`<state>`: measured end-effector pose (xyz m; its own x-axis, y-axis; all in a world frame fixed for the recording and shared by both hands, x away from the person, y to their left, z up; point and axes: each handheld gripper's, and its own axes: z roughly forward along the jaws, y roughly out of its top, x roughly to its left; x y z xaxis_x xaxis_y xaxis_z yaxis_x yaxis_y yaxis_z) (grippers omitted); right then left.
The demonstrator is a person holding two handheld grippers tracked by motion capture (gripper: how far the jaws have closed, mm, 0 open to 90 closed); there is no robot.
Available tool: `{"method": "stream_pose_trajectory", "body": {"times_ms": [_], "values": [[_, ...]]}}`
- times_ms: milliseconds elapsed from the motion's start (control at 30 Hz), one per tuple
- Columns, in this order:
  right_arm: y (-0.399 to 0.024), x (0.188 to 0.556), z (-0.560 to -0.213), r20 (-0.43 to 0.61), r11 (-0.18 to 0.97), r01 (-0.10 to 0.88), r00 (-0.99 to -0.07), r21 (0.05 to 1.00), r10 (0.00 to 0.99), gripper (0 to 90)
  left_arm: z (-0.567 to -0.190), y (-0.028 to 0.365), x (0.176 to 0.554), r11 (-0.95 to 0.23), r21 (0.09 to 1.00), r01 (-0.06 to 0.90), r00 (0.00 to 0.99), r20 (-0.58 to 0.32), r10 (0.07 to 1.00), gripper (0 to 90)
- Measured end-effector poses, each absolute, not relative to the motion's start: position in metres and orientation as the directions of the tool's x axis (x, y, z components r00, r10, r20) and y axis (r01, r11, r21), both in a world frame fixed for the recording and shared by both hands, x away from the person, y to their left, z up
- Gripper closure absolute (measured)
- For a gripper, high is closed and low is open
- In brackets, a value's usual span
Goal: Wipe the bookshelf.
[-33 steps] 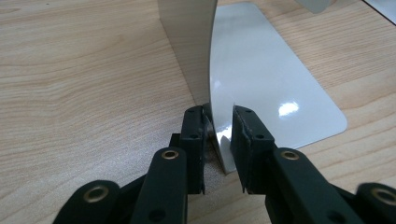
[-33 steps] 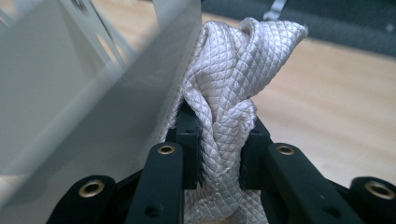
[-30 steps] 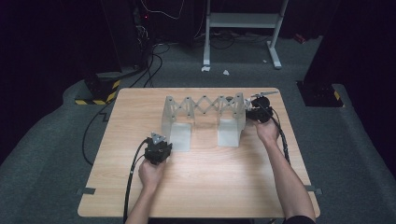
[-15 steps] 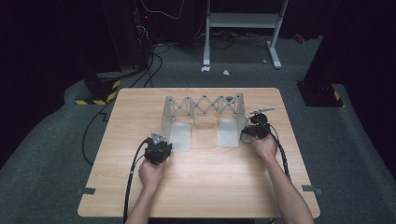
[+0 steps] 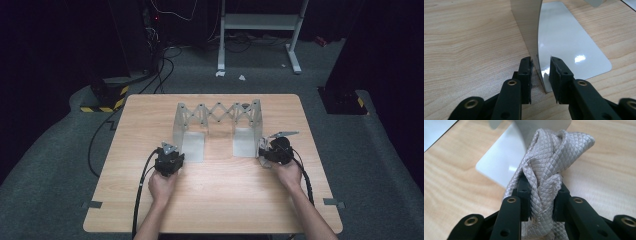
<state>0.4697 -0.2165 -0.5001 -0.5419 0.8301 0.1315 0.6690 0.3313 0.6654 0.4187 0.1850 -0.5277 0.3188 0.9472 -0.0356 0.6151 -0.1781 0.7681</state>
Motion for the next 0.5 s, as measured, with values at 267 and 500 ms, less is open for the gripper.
{"method": "stream_pose_trajectory", "body": {"times_ms": [267,500], "values": [[-0.241,0.452,-0.503,0.099,0.307,0.669,-0.496,0.677,0.863,72.6,-0.528,0.185,0.419,-0.173,0.766,0.619,0.304,-0.031,0.952,63.8],[-0.263,0.455,-0.503,0.049,0.266,0.687,-0.402,0.676,0.914,65.8,-0.528,0.185,0.421,-0.172,0.766,0.619,0.298,-0.027,0.954,61.1]]}}
